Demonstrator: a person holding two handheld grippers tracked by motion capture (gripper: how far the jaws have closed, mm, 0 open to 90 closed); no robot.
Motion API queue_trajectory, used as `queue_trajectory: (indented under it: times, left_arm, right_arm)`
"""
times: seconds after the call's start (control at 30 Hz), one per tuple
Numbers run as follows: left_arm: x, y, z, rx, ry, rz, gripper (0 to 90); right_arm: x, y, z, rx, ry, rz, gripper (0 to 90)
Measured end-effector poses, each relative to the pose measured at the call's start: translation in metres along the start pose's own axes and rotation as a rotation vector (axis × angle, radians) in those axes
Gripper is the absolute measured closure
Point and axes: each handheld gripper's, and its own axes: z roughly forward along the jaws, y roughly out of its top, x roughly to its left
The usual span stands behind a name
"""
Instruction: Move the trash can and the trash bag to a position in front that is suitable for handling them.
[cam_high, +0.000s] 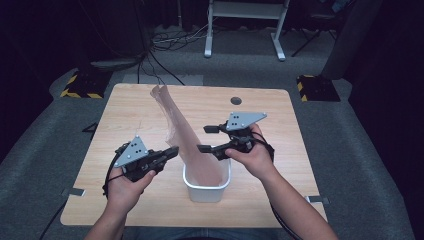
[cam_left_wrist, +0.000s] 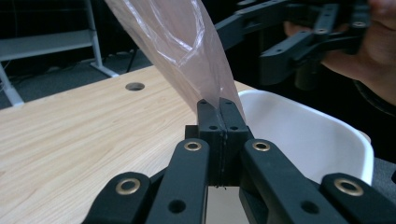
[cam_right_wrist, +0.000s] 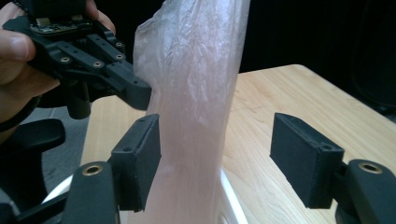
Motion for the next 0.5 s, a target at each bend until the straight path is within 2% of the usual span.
queue_trajectory:
  times: [0.1, 0.13, 0.17, 0.23, 0.27, 0.33, 0.4, 0.43, 0.5]
  left_arm:
    - [-0.003, 0.001, 0.000, -0.001, -0.011, 0.014, 89.9]
    - [-0.004, 0.002, 0.000, -0.001, -0.013, 0.020, 89.9]
    - [-0.004, 0.002, -0.001, 0.002, -0.014, 0.021, 89.9]
    - [-0.004, 0.002, -0.001, 0.004, -0.013, 0.027, 89.9]
    - [-0.004, 0.002, -0.002, 0.002, -0.006, 0.033, 89.9]
    - [-0.003, 0.001, -0.003, -0.004, 0.001, 0.025, 89.5]
    - [-0.001, 0.002, -0.005, -0.012, 0.018, 0.023, 89.1]
    - [-0.001, 0.003, -0.005, -0.016, 0.020, 0.024, 88.6]
    - [-0.001, 0.004, -0.006, -0.024, 0.021, 0.021, 88.6]
  right_arm:
    - [-0.003, 0.004, 0.010, 0.008, 0.051, 0.005, 35.0]
    - [-0.004, 0.004, 0.012, 0.013, 0.076, 0.008, 39.1]
    - [-0.004, 0.005, 0.014, 0.015, 0.108, 0.011, 46.8]
    - [-0.003, 0.006, 0.015, 0.025, 0.169, -0.005, 70.4]
    - [0.000, 0.006, 0.014, 0.028, 0.179, -0.026, 78.4]
    - [0.005, 0.008, 0.008, 0.028, 0.165, -0.063, 88.0]
    - [0.011, 0.010, 0.001, 0.019, 0.168, -0.084, 90.0]
    - [0.018, 0.012, -0.006, 0.018, 0.171, -0.104, 90.0]
    - [0.022, 0.012, -0.009, 0.015, 0.170, -0.117, 90.0]
